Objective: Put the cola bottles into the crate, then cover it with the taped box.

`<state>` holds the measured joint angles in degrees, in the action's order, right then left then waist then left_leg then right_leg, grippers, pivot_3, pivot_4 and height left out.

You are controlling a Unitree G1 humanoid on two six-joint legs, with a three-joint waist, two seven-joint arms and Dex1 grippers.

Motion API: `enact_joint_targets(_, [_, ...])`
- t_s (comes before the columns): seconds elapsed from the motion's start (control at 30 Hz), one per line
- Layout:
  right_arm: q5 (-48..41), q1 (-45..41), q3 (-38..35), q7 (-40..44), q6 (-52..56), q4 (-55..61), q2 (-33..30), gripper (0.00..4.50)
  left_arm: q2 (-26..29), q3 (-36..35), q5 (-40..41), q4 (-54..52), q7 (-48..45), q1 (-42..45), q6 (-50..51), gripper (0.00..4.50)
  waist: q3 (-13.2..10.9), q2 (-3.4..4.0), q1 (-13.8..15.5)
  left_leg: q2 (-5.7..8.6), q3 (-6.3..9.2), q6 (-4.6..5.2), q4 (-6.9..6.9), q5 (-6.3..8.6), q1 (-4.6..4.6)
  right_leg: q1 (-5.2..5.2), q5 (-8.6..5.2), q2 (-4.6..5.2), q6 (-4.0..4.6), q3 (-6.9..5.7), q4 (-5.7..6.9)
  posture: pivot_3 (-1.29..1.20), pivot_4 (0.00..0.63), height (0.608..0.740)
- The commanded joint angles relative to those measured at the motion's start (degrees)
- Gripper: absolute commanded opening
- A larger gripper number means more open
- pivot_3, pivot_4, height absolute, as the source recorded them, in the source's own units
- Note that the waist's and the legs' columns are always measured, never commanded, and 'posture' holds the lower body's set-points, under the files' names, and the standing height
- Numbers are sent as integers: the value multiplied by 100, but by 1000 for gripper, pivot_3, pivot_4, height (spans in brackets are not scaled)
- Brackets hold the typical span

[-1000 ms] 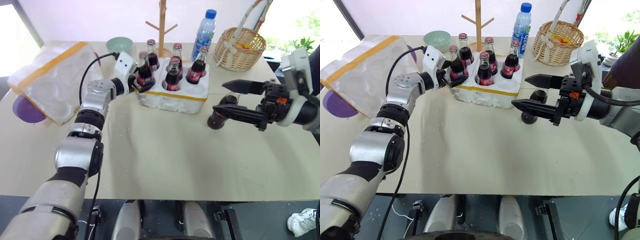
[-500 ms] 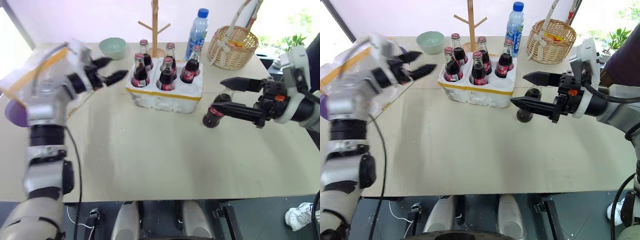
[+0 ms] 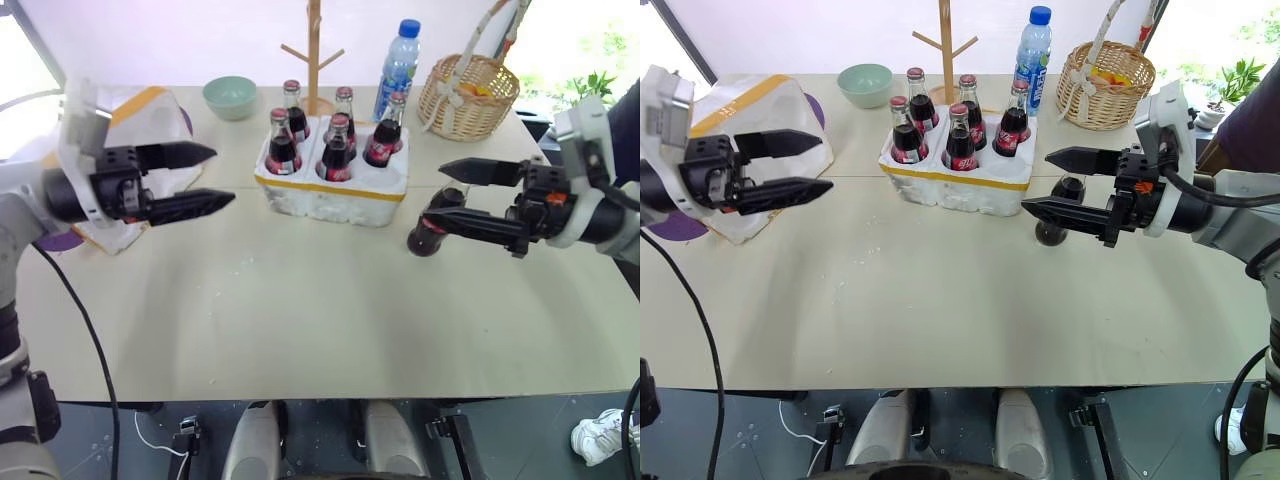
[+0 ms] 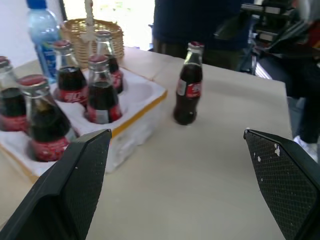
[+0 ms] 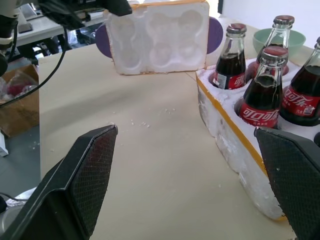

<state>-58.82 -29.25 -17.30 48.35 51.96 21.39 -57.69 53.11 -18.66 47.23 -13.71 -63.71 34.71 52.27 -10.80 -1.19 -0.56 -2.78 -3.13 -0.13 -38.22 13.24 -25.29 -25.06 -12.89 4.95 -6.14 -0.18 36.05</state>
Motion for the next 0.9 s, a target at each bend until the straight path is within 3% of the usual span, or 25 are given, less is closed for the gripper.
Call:
enact_joint_targets(0.03, [-17, 140, -467, -257, -64, 286, -24, 4500, -49, 142, 171, 19, 14, 317, -55, 4432, 0, 0, 10, 0, 0, 0, 0, 0, 0, 0, 0, 0, 0, 0, 0, 0, 150, 740])
enact_joint_targets(0.23, [-9, 1400, -1889, -1299, 164, 879, 253, 4500, -372, 667, 90, 323, -60, 690, -187, 4432, 2, -3, 124, 3, -1, 0, -1, 0, 1, 4, 4, -1, -7, 1, -2, 0, 150, 740])
enact_joint_targets(0.33, [-224, 2887, -3099, -1195, 399, 1652, 610, 4500, -506, 921, -26, 582, -205, 812, -319, 4432, 4, -5, 204, 3, 4, 0, 1, 0, 0, 6, 9, -2, -17, -1, -3, 0, 150, 740])
enact_joint_targets(0.5, [-535, 4393, -4233, -1247, 351, 2176, 1110, 4500, -786, 1260, -217, 1009, -368, 1129, -534, 4432, 5, -1, 202, 2, 9, 0, 0, 0, 21, 32, -2, -7, 0, -2, -16, 0, 150, 740])
enact_joint_targets(0.67, [-230, 4864, -4249, -1802, 103, 2211, 1415, 4500, -1041, 1479, -267, 1109, -541, 1243, -636, 4432, 7, -3, 107, -1, 9, -1, 2, 1, 62, 84, -4, -7, 12, 0, -51, 0, 150, 740])
enact_joint_targets(0.9, [393, 4480, -2839, -2876, -426, 2241, 2218, 4500, -1240, 1676, -232, 1030, -635, 1289, -523, 4432, 10, 1, 103, -5, 8, 0, 14, 1, 68, 81, -8, -15, 19, 7, -51, 0, 150, 740])
